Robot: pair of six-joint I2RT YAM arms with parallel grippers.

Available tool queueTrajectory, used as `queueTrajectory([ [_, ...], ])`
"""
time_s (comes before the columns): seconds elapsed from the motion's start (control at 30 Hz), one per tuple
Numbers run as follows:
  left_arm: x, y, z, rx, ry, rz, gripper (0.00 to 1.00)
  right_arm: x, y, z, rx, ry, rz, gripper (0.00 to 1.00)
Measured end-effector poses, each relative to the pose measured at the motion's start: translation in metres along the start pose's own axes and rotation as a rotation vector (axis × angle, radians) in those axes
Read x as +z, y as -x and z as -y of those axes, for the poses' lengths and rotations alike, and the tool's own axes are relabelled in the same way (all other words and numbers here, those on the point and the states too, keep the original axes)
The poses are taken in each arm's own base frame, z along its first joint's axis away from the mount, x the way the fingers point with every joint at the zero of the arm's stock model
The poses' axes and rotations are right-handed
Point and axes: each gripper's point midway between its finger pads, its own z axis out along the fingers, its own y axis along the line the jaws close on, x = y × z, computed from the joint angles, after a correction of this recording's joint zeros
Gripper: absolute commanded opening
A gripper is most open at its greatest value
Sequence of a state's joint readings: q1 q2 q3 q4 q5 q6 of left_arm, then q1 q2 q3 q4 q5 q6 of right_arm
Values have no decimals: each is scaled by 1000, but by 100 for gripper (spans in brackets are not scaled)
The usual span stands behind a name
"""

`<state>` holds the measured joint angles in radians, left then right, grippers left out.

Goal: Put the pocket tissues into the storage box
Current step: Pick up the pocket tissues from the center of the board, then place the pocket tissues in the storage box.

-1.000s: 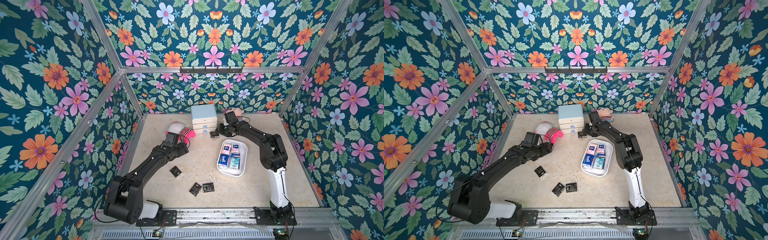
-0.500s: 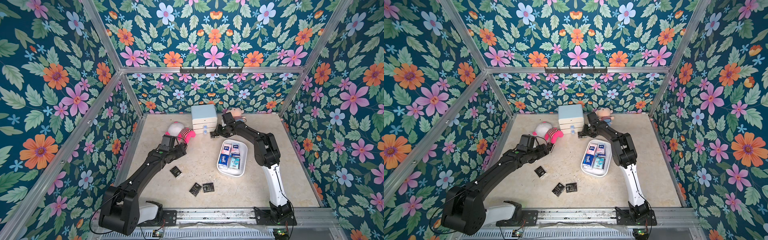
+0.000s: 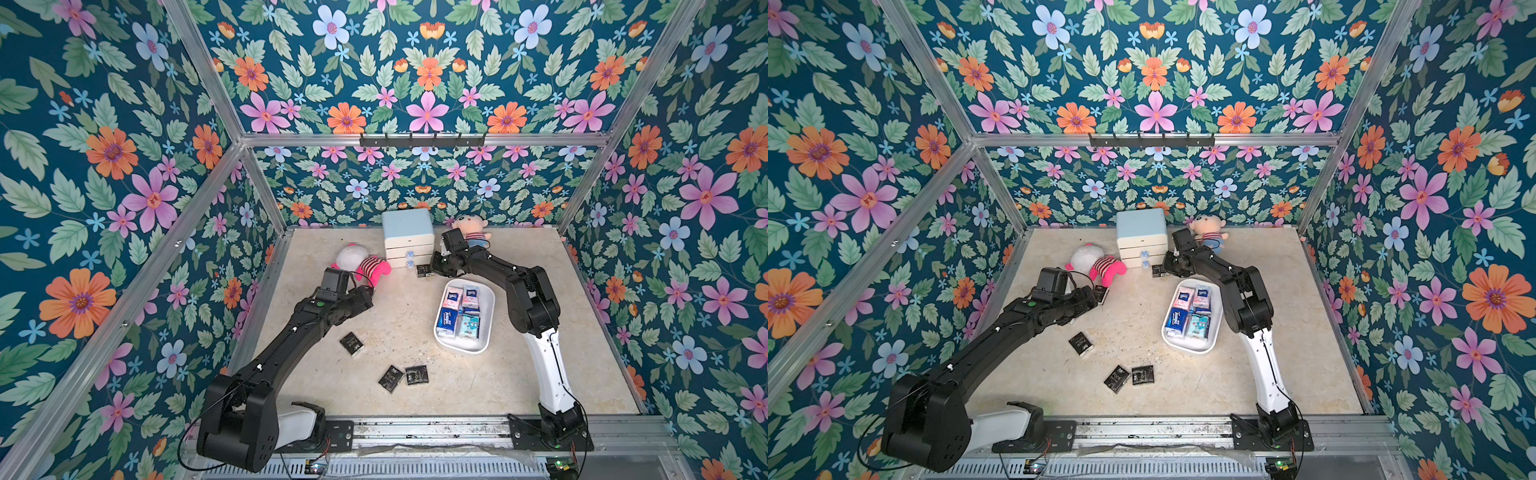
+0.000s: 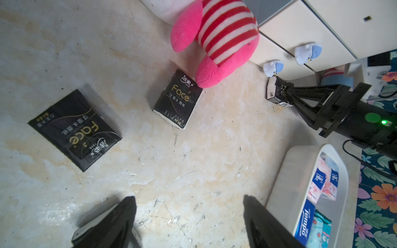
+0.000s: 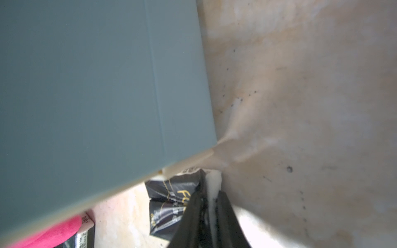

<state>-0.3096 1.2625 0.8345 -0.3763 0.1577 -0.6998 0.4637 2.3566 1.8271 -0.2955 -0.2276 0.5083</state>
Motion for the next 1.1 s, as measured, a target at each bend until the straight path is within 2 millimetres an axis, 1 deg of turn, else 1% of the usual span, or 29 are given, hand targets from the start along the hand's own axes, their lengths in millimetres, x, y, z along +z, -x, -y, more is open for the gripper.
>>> queueTrajectory([
  [0.07,-1,-1,-1,0,0,0,84,-5,-4,0,1,-1,-7,9],
  [0.1,-1,-3,-2,-1,1,-2,84,-9,-7,1,4,-3,-11,7],
  [0.17,0,-6,-4,-2,4,-11,84,-18,-13,2,7,-12,-17,7],
  [0.27,3,-12,-8,-7,11,-29,84,-37,-19,2,24,-20,-20,7],
  [0.43,9,-20,-9,-14,4,-65,84,-79,-26,-12,7,-2,18,7],
  [0.47,11,-21,-9,-15,2,-71,84,-84,-27,-13,6,-2,23,7],
  [0.57,17,-22,-6,-17,-4,-94,84,-107,-28,-13,15,-13,53,7],
  [0.73,28,-21,3,-17,-36,-120,84,-150,-26,-7,23,-70,112,8],
  [0.87,38,-26,6,-20,-58,-156,83,-181,-35,9,29,-160,131,8],
  [1.03,46,-31,12,-20,-90,-188,83,-221,-58,46,36,-327,135,9],
  [1.1,48,-33,13,-21,-98,-199,83,-233,-67,59,40,-380,142,9],
])
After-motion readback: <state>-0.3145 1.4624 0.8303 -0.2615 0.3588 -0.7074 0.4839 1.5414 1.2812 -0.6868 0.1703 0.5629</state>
